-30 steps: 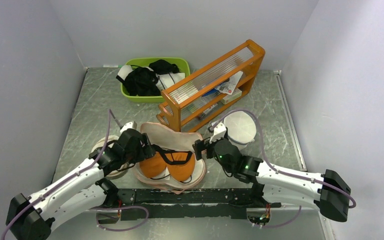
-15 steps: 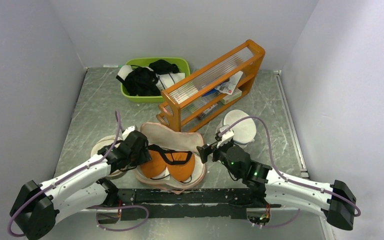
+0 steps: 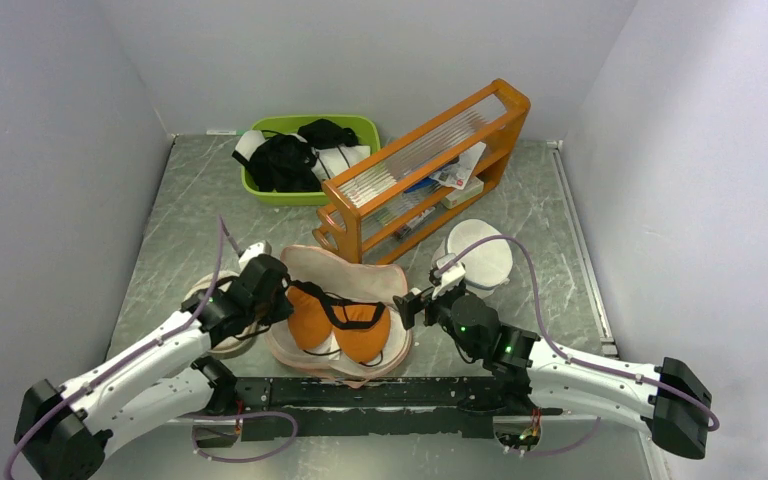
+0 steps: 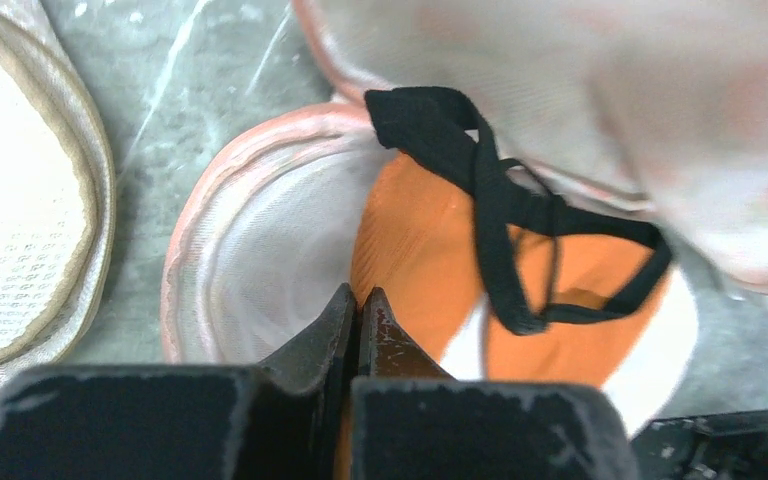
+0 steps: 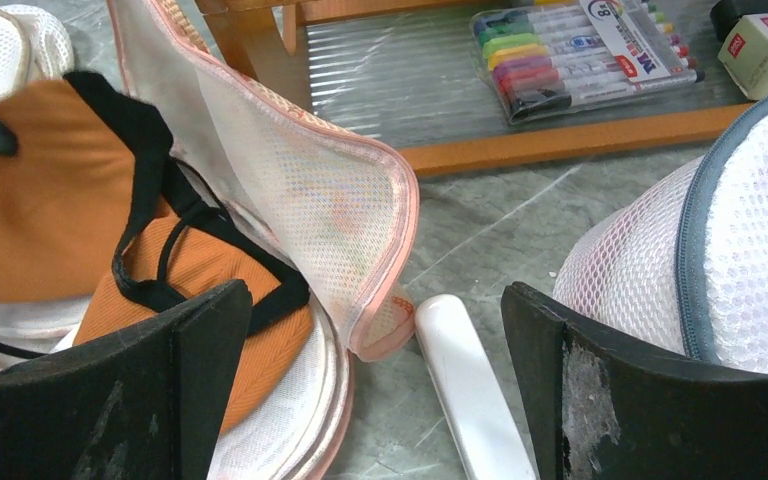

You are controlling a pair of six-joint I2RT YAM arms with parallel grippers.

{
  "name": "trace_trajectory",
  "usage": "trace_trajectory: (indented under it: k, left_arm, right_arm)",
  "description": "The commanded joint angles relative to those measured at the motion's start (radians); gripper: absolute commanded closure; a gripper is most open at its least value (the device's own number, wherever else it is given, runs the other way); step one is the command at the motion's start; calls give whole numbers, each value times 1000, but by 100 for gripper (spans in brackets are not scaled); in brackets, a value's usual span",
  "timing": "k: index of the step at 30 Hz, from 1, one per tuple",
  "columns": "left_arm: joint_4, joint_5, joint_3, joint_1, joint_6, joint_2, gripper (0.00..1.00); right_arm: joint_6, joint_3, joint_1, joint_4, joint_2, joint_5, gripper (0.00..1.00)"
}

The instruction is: Unzip the laundry bag and remove the bra

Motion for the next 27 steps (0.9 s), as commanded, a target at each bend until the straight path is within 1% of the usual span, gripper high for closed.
trace_trajectory:
  k: [1,6,10,15,19,22,24,26,27]
  left_arm:
    - [-69,1,118,-4,37,-86,93]
    - [-93,13,211,-4,90,-181,93]
    - [-79,18,296,-5,161,-230,93]
    - [-111,-27,446,-5,250,-233,93]
    - [-174,-83,617,-5,295,-201,93]
    - [-224,-168,732,-4,307,-162,93]
    - [-285,-279,815,-4,304,-114,93]
    - [-320,-385,891,-5,331,-54,93]
    - [-318,-413,922,-4,361,-26,93]
  right_arm:
    - [-10,-22,-6,40,-16,12,3]
    - [-4,-41,-6,33,-65,32,3]
    - [-1,-58,-7,34,-106,45,2]
    - [0,-64,-8,35,-115,42,2]
    - [-2,-66,-7,46,-103,43,2]
    - [-6,-63,-7,55,-85,37,2]
    - [-6,-59,-7,53,-78,39,2]
    - [-6,-61,-7,55,-78,36,2]
    - [-7,-63,-7,57,-82,35,2]
